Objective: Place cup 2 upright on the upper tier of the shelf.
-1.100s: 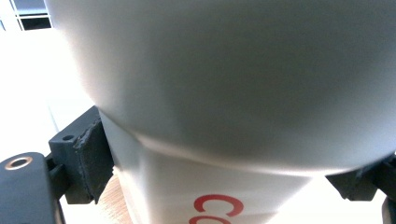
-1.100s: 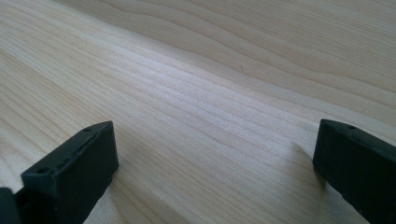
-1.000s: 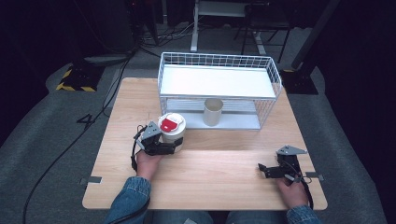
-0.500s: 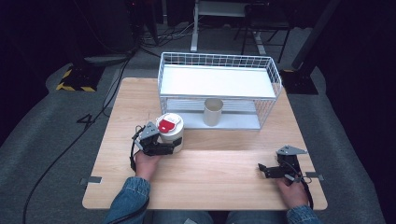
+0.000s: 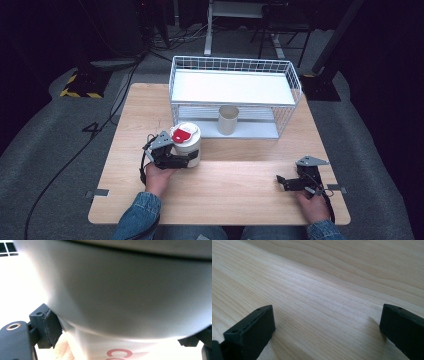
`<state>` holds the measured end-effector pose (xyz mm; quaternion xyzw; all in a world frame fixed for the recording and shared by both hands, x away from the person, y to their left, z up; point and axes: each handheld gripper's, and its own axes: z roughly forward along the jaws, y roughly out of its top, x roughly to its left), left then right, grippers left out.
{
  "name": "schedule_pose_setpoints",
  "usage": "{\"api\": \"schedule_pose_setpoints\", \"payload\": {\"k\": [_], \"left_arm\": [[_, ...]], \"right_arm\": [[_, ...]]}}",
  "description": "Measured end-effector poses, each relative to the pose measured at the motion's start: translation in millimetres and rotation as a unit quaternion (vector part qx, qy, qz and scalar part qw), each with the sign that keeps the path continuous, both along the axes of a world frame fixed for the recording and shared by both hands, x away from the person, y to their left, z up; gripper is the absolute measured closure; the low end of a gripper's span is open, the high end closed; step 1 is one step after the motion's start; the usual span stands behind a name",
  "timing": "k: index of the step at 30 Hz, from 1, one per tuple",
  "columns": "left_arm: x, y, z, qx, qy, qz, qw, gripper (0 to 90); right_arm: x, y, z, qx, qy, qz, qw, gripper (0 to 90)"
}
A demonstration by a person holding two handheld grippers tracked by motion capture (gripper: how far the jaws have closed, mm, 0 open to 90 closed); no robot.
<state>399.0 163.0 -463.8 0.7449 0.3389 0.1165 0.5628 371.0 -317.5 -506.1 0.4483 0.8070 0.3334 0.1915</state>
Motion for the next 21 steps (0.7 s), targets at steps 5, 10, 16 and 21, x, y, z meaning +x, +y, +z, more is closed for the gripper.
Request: {"api": "schedule_pose_setpoints", "payload": {"k": [5, 10, 16, 21], "left_arm": [[-3.7, 1.0, 12.9, -0.005, 0.003, -0.005, 1.0000, 13.0], [-8.0, 0.8, 28.3, -0.003, 0.003, -0.008, 1.0000, 13.0], [-11.5, -2.0, 47.5, -0.007, -0.005, -0.014, 0.9999, 13.1], [-12.1, -5.4, 62.3, -0.013, -0.010, -0.019, 0.9997, 13.1]], "right_arm": [[0.0, 0.0, 0.0, 0.000, 0.000, 0.000, 1.0000, 0.1], [0.0, 0.0, 0.0, 0.000, 0.000, 0.000, 1.0000, 0.1], [0.0, 0.0, 0.0, 0.000, 0.000, 0.000, 1.0000, 0.2], [0.0, 0.1, 0.0, 0.000, 0.000, 0.001, 1.0000, 0.2]]}}
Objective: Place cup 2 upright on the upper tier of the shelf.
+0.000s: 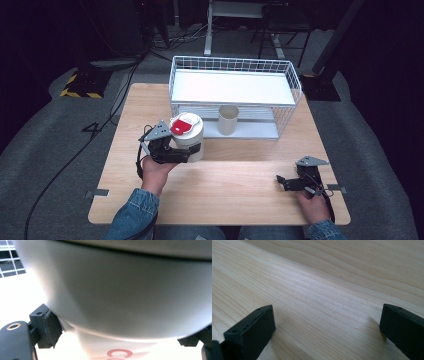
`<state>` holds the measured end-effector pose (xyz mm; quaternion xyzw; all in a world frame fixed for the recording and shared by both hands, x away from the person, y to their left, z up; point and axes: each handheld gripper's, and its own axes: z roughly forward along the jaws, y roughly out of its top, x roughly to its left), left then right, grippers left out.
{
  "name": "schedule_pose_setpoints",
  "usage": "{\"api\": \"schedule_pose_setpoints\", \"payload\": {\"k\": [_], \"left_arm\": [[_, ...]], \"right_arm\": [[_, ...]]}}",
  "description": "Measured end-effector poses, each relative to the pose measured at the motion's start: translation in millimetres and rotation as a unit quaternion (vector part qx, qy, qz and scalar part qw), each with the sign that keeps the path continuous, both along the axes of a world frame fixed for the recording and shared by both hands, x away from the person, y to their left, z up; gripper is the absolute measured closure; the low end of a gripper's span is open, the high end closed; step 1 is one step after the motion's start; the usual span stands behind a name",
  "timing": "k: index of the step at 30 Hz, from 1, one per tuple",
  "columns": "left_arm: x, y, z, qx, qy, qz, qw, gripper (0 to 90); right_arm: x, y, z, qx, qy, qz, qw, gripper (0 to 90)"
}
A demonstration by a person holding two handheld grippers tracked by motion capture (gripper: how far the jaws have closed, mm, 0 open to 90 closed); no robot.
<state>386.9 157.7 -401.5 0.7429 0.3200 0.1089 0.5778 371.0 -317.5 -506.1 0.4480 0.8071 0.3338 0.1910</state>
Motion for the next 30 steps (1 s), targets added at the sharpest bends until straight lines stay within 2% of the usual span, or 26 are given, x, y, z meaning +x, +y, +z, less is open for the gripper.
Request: {"api": "schedule_pose_setpoints", "payload": {"k": [7, 12, 15, 18, 21, 30], "left_arm": [[-0.9, -5.9, 22.8, 0.003, -0.009, -0.005, 0.9999, 13.1], [0.5, -10.2, 38.3, 0.001, 0.003, -0.009, 1.0000, 13.1], [2.3, -10.9, 48.2, -0.008, 0.002, -0.014, 0.9999, 13.1], [4.5, -12.2, 56.8, -0.006, 0.000, -0.017, 0.9998, 13.2], [9.0, -14.4, 66.6, 0.000, -0.002, -0.018, 0.9998, 13.2], [24.7, -20.8, 94.4, 0.000, -0.013, -0.025, 0.9996, 13.2]], "right_arm": [[-0.1, 0.1, 0.0, 0.000, 0.000, 0.001, 1.0000, 0.3], [0.0, -0.1, 0.0, -0.001, -0.001, 0.002, 1.0000, 0.3], [0.0, -0.1, 0.0, -0.001, 0.000, 0.002, 1.0000, 0.4], [0.0, -0.1, 0.0, -0.001, -0.001, 0.002, 1.0000, 0.3], [0.0, -0.1, 0.0, -0.001, -0.001, 0.002, 1.0000, 0.3], [0.0, -0.1, 0.0, -0.001, 0.000, 0.002, 1.0000, 0.3]]}}
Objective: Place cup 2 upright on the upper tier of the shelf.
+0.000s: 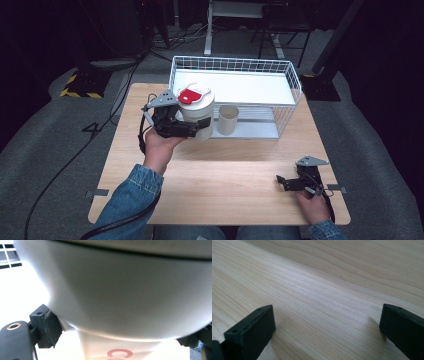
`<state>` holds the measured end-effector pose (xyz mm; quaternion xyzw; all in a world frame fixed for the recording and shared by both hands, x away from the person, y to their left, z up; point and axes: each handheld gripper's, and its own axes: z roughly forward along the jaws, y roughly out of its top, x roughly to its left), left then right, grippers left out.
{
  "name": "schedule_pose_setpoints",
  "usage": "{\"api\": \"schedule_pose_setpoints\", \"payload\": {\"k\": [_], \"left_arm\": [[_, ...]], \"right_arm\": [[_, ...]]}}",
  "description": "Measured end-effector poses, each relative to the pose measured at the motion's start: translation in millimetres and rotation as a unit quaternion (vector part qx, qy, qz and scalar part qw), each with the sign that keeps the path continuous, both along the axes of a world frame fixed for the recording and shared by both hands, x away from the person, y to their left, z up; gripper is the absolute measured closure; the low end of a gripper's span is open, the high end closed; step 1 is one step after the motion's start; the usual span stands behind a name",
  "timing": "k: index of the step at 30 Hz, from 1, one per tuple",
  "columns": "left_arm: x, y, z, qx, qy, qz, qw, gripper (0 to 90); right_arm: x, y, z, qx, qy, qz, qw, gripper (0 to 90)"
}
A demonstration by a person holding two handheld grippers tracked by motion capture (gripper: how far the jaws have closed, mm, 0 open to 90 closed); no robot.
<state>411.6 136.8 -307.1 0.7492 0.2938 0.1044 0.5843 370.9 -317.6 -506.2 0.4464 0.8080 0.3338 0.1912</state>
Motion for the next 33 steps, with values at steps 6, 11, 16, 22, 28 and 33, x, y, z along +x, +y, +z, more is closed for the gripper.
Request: {"api": "schedule_pose_setpoints", "payload": {"k": [6, 11, 16, 22, 28, 33], "left_arm": [[9.7, -5.4, 18.3, -0.001, -0.010, -0.004, 0.9999, 13.2], [18.8, -9.0, 33.4, -0.003, -0.010, -0.009, 0.9999, 13.2], [27.8, -13.6, 42.3, -0.003, -0.011, -0.012, 0.9999, 13.2], [38.4, -20.7, 49.9, -0.003, -0.013, -0.013, 0.9998, 13.2], [50.2, -27.6, 54.6, -0.001, -0.014, -0.008, 0.9999, 13.2], [61.5, -34.6, 56.6, 0.008, -0.017, 0.012, 0.9997, 13.2]], "right_arm": [[0.0, 0.0, 0.0, 0.000, 0.000, 0.000, 1.0000, 0.3], [0.1, 0.3, 0.0, 0.000, 0.000, -0.001, 1.0000, 0.3], [0.2, 0.5, 0.0, 0.000, 0.000, -0.001, 1.0000, 0.3], [0.3, 0.6, 0.0, 0.000, 0.000, -0.002, 1.0000, 0.3], [0.3, 0.6, 0.0, 0.000, 0.000, -0.001, 1.0000, 0.3], [0.3, 0.7, 0.0, 0.001, 0.000, -0.002, 1.0000, 0.3]]}}
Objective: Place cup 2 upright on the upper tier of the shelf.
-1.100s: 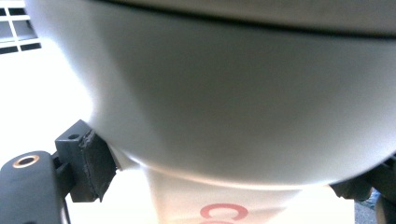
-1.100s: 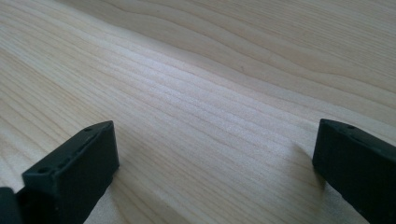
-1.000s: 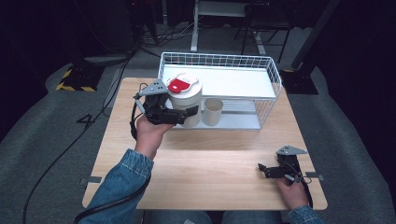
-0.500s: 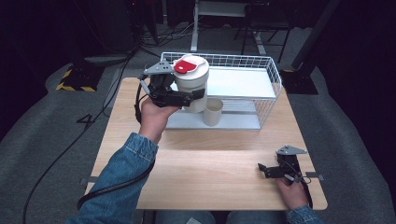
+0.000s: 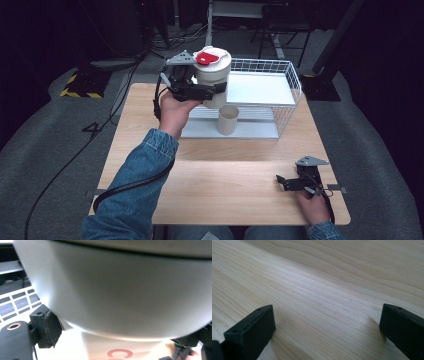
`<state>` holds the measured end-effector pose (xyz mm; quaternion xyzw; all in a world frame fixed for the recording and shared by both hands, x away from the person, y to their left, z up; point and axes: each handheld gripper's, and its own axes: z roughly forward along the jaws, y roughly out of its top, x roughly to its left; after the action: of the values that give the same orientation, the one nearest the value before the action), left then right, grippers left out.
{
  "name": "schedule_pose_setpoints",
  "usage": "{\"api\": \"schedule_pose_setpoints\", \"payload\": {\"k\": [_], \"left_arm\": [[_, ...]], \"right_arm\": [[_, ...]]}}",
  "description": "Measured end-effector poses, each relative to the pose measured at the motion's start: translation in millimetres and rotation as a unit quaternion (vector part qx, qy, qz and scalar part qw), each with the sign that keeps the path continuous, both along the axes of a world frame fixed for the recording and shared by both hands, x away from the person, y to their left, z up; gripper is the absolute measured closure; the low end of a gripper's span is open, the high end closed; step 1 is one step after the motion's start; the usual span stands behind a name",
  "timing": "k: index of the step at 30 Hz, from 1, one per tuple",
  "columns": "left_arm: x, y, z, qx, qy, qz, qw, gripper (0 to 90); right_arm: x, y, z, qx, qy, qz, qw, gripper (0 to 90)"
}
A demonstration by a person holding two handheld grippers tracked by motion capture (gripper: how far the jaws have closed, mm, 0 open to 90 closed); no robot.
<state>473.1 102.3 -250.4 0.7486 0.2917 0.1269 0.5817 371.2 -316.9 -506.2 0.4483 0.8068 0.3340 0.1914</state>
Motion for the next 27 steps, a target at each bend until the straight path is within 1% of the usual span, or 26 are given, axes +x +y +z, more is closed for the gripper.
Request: {"api": "schedule_pose_setpoints", "payload": {"k": [4, 6, 8, 10, 13, 18, 22, 27], "left_arm": [[7.9, -3.4, 1.8, -0.005, -0.004, 0.007, 1.0000, 13.2], [12.1, -5.1, 3.6, -0.004, -0.010, 0.014, 0.9998, 13.2], [16.2, -6.5, 5.1, -0.006, -0.012, 0.018, 0.9997, 13.2], [20.9, -8.1, 6.1, -0.011, -0.013, 0.021, 0.9997, 13.2], [27.5, -11.3, 7.1, -0.011, -0.011, 0.022, 0.9996, 13.2], [39.1, -17.5, 7.4, -0.018, -0.006, 0.033, 0.9993, 13.2], [47.5, -22.7, 5.4, -0.014, -0.002, 0.042, 0.9990, 13.2], [56.6, -31.9, 0.2, -0.005, -0.008, 0.053, 0.9985, 13.2]], "right_arm": [[0.0, -0.1, 0.0, 0.000, 0.000, 0.000, 1.0000, 0.3], [0.1, 0.0, 0.0, 0.000, 0.000, 0.000, 1.0000, 0.3], [0.0, 0.0, 0.0, 0.000, 0.000, 0.000, 1.0000, 0.3], [0.0, 0.0, 0.1, 0.000, 0.000, 0.000, 1.0000, 0.3], [0.1, 0.1, 0.1, 0.001, 0.000, 0.000, 1.0000, 0.3], [0.1, 0.0, 0.0, 0.001, 0.000, 0.000, 1.0000, 0.3], [0.1, 0.0, 0.0, 0.001, 0.000, 0.000, 1.0000, 0.3], [0.1, 0.0, 0.0, 0.001, 0.000, 0.000, 1.0000, 0.3]]}}
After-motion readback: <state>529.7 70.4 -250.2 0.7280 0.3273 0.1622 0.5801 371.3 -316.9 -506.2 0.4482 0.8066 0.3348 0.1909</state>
